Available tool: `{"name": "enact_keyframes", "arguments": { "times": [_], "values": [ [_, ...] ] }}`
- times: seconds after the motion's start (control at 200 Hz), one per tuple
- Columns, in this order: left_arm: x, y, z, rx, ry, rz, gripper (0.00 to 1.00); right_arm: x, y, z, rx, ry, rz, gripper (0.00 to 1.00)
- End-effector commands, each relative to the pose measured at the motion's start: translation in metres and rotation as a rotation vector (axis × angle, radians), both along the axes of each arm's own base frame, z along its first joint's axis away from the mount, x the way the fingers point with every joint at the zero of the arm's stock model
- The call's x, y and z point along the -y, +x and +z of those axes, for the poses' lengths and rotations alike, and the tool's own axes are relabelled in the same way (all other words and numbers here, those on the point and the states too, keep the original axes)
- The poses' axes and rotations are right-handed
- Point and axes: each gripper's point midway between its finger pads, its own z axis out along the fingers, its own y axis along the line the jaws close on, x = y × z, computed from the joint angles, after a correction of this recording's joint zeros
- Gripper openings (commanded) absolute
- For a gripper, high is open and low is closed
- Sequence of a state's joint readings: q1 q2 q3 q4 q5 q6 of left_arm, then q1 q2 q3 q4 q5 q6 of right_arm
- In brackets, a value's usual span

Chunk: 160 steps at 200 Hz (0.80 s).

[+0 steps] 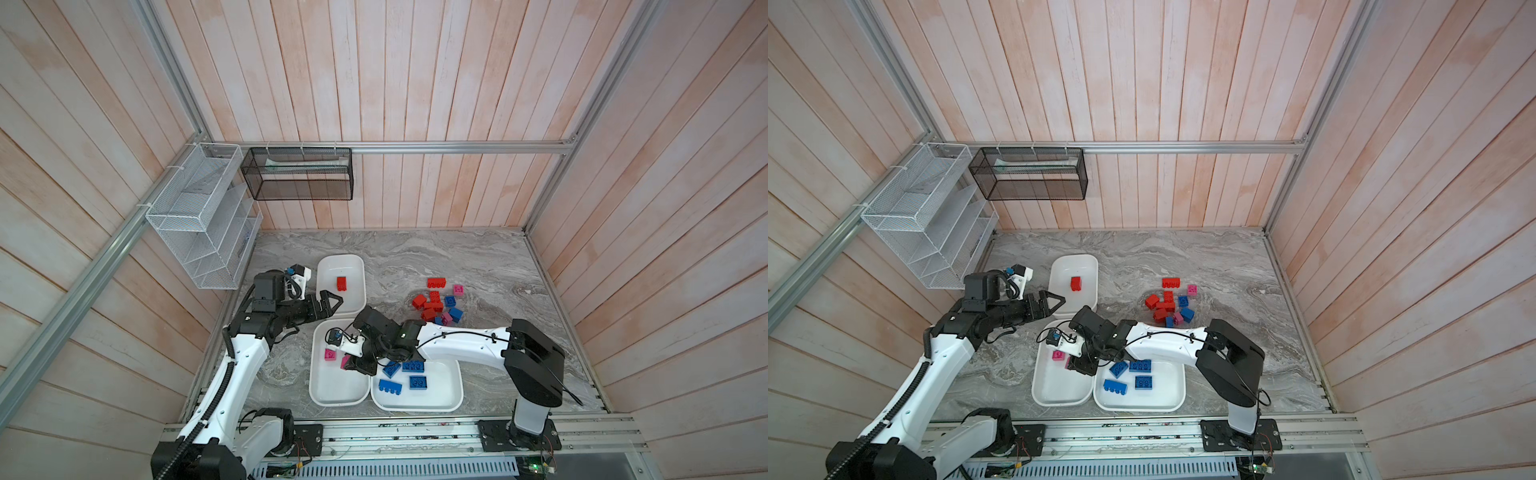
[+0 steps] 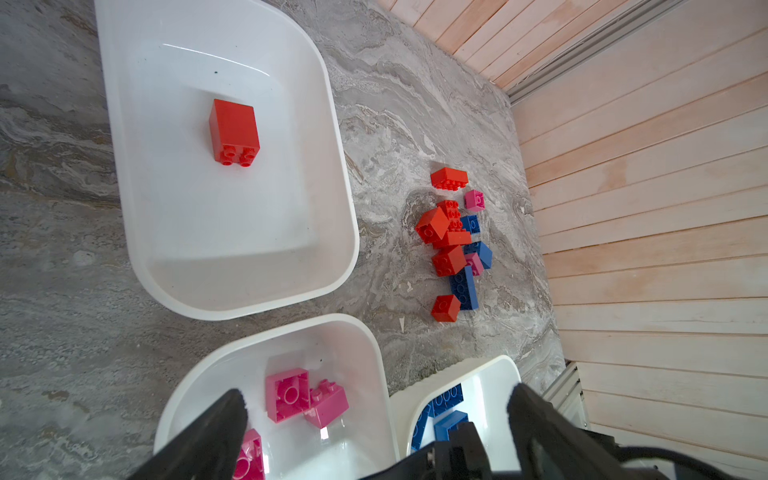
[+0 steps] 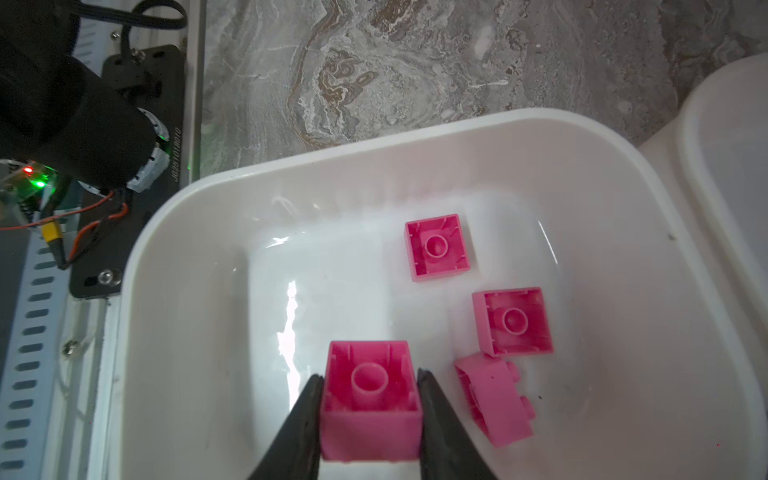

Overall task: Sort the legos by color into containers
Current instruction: 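Carry the pink brick over the middle tub and open the right gripper, then reach the right gripper back to the pile and grasp a red brick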

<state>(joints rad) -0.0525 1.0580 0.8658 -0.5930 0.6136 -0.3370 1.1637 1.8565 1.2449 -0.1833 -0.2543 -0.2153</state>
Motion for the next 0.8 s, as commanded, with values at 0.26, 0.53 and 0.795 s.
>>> {"name": "enact_keyframes", "arguments": {
  "times": [0.26,0.53,0.795],
  "values": [
    [0.002,-0.002,-0.005,-0.001,-0.025,-0.013,1.00,-0.004,0.048,0.020,0.147,0.035,-0.083,0.63],
    [0.006,-0.004,-0.001,0.006,-0.037,-0.037,1.00,0.070,0.041,0.076,0.090,0.041,-0.111,0.70],
    [0.010,-0.011,0.000,0.007,-0.057,-0.065,1.00,0.194,0.085,0.048,0.129,-0.245,-0.219,0.71]
  ]
}}
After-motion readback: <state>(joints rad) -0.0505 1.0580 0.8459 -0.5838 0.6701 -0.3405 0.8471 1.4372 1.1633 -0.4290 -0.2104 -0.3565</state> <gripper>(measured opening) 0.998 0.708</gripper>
